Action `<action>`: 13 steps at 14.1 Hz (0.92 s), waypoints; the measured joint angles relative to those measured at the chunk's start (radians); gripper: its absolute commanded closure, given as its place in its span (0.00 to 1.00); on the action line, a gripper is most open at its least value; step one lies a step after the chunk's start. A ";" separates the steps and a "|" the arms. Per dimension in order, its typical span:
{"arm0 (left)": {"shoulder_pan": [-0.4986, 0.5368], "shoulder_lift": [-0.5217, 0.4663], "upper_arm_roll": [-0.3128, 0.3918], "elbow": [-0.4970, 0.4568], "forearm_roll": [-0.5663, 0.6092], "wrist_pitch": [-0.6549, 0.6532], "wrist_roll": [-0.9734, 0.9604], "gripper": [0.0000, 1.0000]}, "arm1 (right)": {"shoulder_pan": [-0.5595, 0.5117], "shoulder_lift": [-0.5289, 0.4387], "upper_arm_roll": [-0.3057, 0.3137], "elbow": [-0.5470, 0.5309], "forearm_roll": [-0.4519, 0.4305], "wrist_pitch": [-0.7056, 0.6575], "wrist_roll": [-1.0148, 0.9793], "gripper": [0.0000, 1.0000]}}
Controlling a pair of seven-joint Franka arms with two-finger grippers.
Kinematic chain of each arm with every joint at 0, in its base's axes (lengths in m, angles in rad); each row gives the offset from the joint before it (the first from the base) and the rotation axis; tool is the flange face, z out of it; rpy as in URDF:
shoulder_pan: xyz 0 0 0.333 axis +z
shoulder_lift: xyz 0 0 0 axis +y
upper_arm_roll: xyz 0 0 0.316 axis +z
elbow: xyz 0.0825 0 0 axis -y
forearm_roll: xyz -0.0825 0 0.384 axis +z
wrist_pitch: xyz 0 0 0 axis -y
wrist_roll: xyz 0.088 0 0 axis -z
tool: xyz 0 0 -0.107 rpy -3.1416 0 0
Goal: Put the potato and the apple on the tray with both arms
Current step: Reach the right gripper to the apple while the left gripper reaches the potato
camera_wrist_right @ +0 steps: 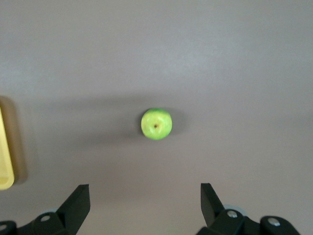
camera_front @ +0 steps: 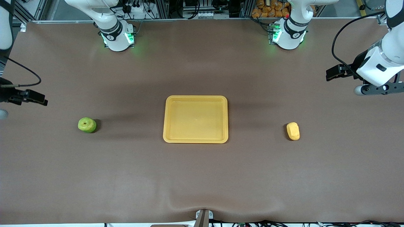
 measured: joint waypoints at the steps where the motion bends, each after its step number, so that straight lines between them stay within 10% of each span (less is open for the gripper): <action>1: 0.000 0.008 -0.001 0.000 0.000 0.002 0.000 0.00 | -0.011 0.020 -0.001 -0.001 0.000 0.023 0.000 0.00; 13: 0.004 0.066 -0.001 -0.131 0.021 0.233 0.000 0.00 | -0.098 0.103 -0.003 -0.277 0.000 0.517 -0.062 0.00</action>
